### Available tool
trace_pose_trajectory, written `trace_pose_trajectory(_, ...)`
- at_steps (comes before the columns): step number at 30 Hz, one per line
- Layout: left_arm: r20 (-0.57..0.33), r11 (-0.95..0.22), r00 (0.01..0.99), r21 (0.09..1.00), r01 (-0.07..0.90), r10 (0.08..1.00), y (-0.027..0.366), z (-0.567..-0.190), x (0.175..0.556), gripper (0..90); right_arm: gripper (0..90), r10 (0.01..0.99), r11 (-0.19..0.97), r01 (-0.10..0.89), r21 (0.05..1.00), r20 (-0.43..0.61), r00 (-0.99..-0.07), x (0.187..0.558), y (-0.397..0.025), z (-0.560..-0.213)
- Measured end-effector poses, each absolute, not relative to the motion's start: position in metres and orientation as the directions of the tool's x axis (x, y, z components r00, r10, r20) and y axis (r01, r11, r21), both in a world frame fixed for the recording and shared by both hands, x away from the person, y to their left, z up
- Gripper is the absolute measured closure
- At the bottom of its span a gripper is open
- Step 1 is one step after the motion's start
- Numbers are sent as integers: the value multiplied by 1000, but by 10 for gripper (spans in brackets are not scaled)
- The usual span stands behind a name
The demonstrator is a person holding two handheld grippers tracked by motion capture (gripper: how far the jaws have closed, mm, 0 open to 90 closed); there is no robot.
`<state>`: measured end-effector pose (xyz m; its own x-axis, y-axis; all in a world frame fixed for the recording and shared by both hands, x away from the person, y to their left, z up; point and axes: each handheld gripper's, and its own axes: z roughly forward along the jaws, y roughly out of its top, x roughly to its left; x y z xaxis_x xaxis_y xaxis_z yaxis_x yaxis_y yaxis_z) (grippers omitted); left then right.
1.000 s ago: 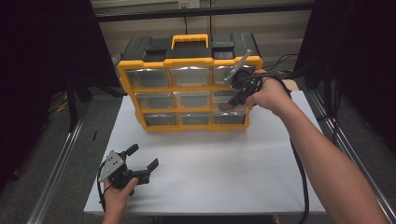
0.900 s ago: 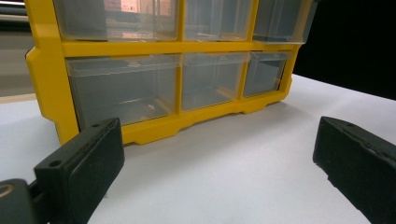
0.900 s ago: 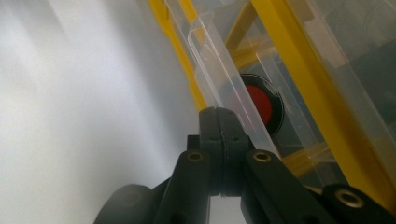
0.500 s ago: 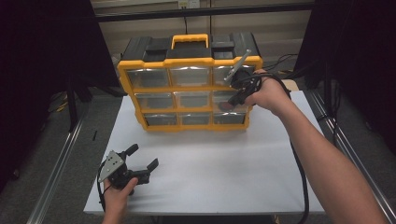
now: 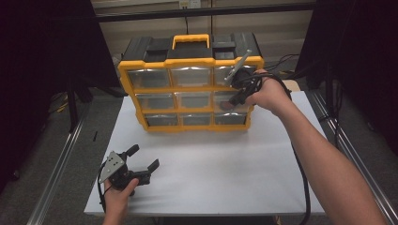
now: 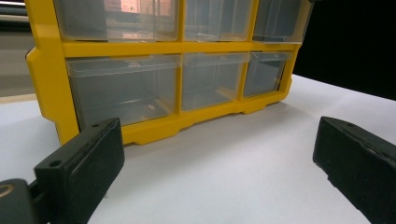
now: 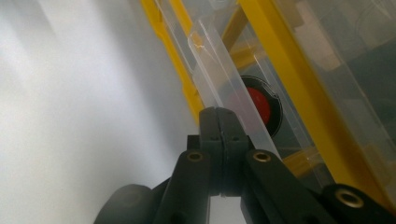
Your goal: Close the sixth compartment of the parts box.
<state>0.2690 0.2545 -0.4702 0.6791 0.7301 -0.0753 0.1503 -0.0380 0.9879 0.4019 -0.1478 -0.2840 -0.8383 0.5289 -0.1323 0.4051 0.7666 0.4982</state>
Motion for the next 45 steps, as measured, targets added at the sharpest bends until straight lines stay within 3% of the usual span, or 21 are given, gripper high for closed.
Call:
trace_pose_trajectory(17, -103, -7, 667, 987, 160, 738, 251, -471, 269, 23, 900, 533, 771, 406, 491, -148, -833, 405, -146, -284)
trace_pose_trajectory(19, -52, -69, 681, 986, 150, 730, 256, -470, 269, 23, 900, 534, 771, 400, 495, -161, -830, 405, -146, -284)
trace_pose_trajectory(23, -75, -41, 681, 987, 154, 728, 253, -471, 269, 23, 900, 530, 776, 398, 489, -162, -833, 406, -146, -283)
trace_pose_trajectory(25, -13, -121, 691, 982, 146, 723, 259, -470, 270, 23, 900, 531, 776, 402, 486, -159, -832, 406, -146, -283)
trace_pose_trajectory(26, -14, -121, 691, 982, 147, 723, 259, -470, 270, 23, 900, 532, 776, 402, 486, -160, -832, 406, -146, -283)
trace_pose_trajectory(27, -91, -18, 668, 988, 155, 739, 252, -471, 269, 24, 900, 534, 774, 405, 486, -157, -831, 406, -146, -283)
trace_pose_trajectory(31, -121, 16, 663, 987, 162, 739, 249, -471, 269, 24, 900, 536, 772, 406, 489, -159, -829, 406, -146, -284)
trace_pose_trajectory(34, -77, -40, 674, 987, 156, 735, 253, -471, 269, 24, 900, 537, 772, 405, 490, -162, -828, 407, -146, -284)
trace_pose_trajectory(42, -122, 17, 662, 987, 162, 739, 249, -471, 269, 23, 900, 542, 770, 409, 490, -165, -824, 408, -145, -284)
trace_pose_trajectory(45, -76, -39, 671, 987, 155, 737, 253, -471, 269, 23, 900, 539, 773, 402, 491, -173, -824, 409, -145, -285)
